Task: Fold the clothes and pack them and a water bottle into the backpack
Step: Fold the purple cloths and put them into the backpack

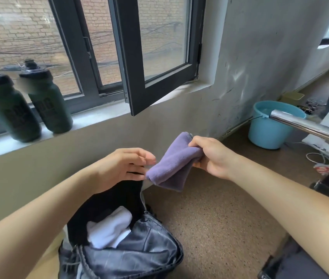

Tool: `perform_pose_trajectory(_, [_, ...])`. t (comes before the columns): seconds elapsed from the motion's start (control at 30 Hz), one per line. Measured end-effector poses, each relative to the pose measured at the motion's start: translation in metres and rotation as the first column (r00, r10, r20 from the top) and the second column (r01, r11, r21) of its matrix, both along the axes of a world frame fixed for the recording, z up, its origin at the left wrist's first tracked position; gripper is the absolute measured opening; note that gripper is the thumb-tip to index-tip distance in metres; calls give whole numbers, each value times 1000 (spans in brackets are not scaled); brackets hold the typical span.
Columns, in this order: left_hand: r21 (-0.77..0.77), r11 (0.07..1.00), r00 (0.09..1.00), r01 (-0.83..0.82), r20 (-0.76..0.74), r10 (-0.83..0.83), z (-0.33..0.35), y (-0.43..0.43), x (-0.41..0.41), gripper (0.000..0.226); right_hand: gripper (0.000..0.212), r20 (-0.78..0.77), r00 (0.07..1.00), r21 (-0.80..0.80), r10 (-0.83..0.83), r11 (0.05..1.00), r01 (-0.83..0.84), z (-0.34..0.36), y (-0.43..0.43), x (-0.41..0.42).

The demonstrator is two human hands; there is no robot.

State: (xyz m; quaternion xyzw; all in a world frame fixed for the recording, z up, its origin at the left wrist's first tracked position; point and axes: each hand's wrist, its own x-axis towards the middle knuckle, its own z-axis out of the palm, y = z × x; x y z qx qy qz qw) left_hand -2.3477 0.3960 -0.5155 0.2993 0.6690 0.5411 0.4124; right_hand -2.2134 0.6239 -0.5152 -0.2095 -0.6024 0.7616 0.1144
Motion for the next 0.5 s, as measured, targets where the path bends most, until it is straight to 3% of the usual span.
perform_pose_trajectory(0.1, [-19,999,999,-26,-47,25,-6,3,5,47,10,0,984,76,175,982,-175,-7,-13,1])
perform_pose_trajectory(0.17, [6,999,997,42,-60,-42,-10,5,15,56,18,-55,966,9,254,967,-253,-12,-22,-3])
perform_pose_trajectory(0.3, [46,992,990,117,-83,-113,-12,6,24,64,22,-141,977,-83,162,981,-175,-18,-39,-14])
perform_pose_trajectory(0.4, [39,992,988,117,-101,-112,-17,-1,18,89,20,-85,987,-67,137,987,-143,-29,-48,-19])
perform_pose_trajectory(0.5, [-5,992,961,128,-248,-126,-23,-15,12,94,18,51,984,-13,170,985,-169,-44,-57,-21])
